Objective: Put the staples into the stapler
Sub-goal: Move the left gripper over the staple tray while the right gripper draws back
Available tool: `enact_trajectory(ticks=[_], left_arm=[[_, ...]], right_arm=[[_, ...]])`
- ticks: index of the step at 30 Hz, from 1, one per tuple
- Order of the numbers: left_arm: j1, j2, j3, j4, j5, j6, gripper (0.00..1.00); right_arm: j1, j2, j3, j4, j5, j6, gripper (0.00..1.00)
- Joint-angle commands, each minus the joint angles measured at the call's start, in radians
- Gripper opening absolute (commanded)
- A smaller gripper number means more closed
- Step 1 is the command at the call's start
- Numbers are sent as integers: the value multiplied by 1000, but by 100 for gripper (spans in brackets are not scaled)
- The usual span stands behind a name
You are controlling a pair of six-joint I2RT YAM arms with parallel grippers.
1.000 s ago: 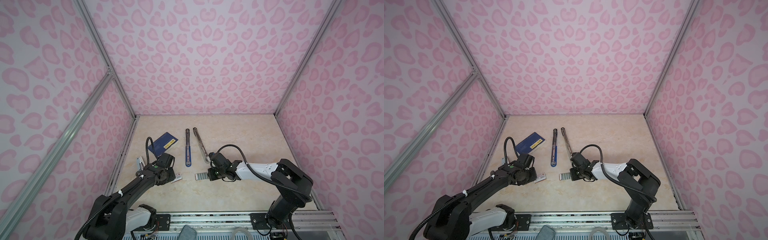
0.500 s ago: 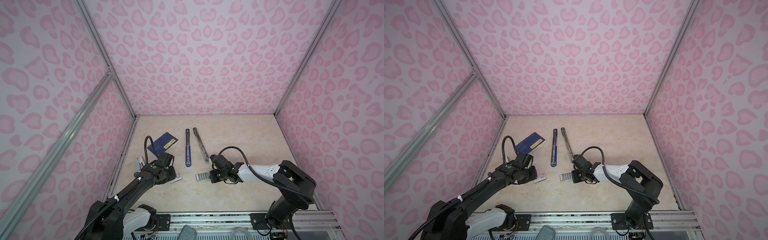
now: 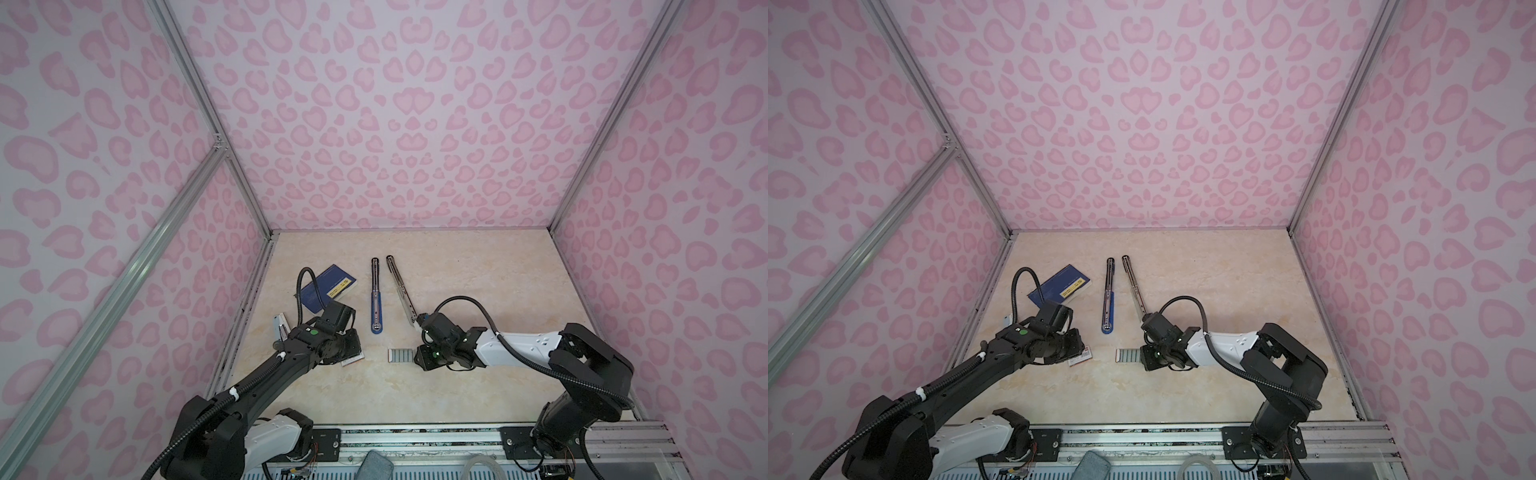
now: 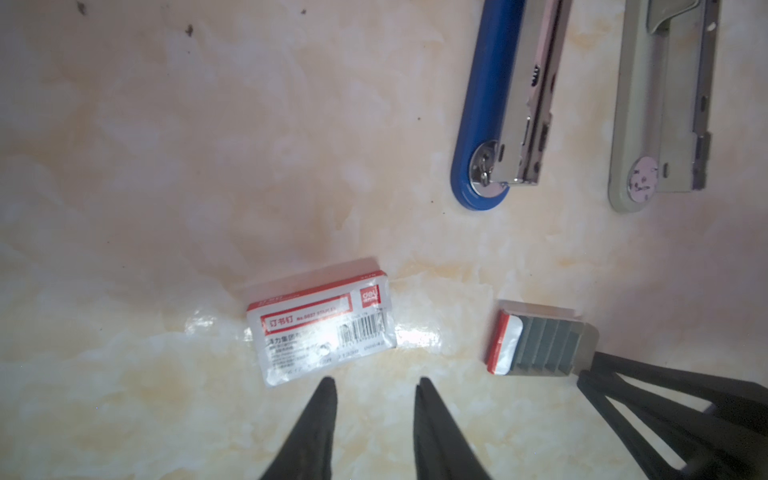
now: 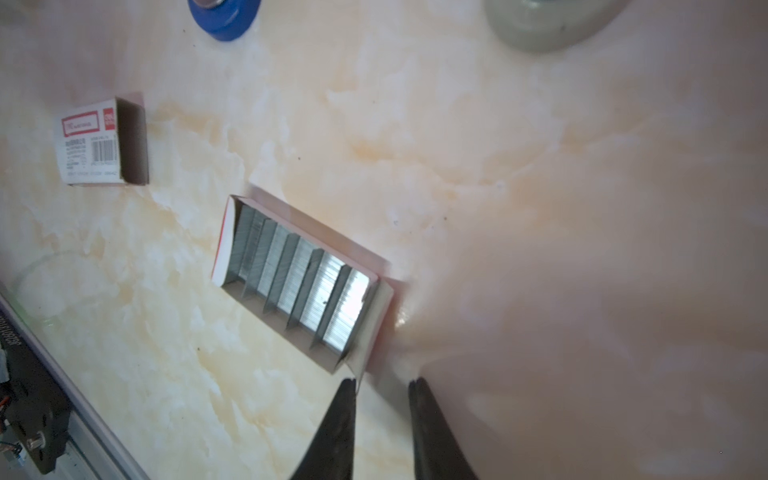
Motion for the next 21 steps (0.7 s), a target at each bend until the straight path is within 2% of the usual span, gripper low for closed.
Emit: enact_trajectory(ticks=[1,7,13,21], left_arm=[[-13,6,19,17,19,5,35],[-69,21,49,39,47,17,35],[-144,69,89,56,78,39,35],[-186,119,108,85,108,47,35]], right_arm=[[-7,-28,0,-41,44,-12,28],[-50,-26,5,-31,41,-26,26],[-44,-27,7,6,19,-29,32],[-26,20,35,28,4,-39,35]])
